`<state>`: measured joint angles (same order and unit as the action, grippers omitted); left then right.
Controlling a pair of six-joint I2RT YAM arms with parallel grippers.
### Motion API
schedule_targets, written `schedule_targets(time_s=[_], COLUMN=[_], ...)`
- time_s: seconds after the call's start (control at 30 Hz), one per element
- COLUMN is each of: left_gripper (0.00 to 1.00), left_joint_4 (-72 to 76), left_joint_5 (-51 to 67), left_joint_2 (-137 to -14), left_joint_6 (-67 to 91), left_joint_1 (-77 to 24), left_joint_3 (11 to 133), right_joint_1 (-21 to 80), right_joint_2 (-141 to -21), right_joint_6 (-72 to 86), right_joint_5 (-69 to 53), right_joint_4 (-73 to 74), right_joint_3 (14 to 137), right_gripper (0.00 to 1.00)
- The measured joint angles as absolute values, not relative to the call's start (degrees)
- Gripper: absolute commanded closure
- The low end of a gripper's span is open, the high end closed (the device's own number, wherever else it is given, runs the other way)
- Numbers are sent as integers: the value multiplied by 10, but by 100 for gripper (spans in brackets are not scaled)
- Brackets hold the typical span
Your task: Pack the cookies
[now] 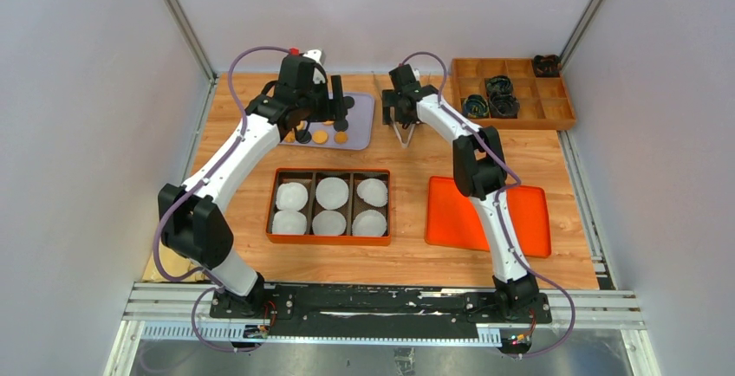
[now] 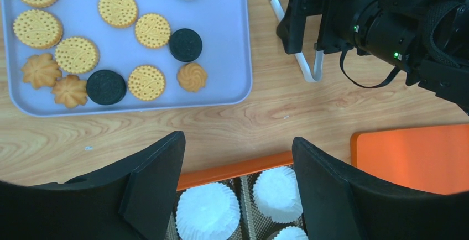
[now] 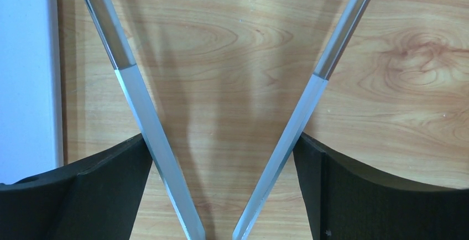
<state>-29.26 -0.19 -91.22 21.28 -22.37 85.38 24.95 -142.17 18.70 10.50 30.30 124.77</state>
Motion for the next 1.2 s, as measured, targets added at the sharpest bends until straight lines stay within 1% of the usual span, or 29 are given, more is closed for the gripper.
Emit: schedule_targets(time_s=[0.03,0.07,0.1,0.17,0.2,0.23,0.33,0.4,0.43,0.67,0.93,1.1,1.2], left_gripper=[23,23,23,24,24,24,24,25,25,25,25,25,25], left_joint_4=[-293,-292,-292,-292,-292,-292,-290,-288,-288,-287,-284,-283,-282], left_joint_5=[-2,-2,-2,-2,-2,-3,-4,-4,-4,-4,8,23,30], left_joint_2=[-912,-912,-912,-912,-912,-912,-912,-912,-912,-912,-913,-913,-913], left_joint_6=[213,212,213,213,212,212,212,212,212,213,217,224,228], left_joint_1=[-224,-224,-224,-224,-224,-224,-224,-224,-224,-224,-224,-224,-224], left_joint_3=[854,854,854,854,854,854,853,852,851,850,849,849,849], right_joint_1=[249,249,249,249,249,249,249,249,249,247,251,257,259], right_joint_2=[-1423,-1423,-1423,-1423,-1423,-1423,-1420,-1413,-1408,-1343,-1204,-1108,-1061], right_joint_6=[190,193,196,200,203,206,206,205,203,182,151,139,137], right_joint_5=[107,109,112,115,116,118,124,129,134,152,183,199,203], right_joint_4=[303,303,303,304,304,303,296,291,288,290,323,342,346], right_joint_3=[1248,1249,1249,1249,1249,1248,1240,1228,1219,1119,964,924,917], right_gripper=[1,7,15,47,61,66,70,75,76,75,73,73,71])
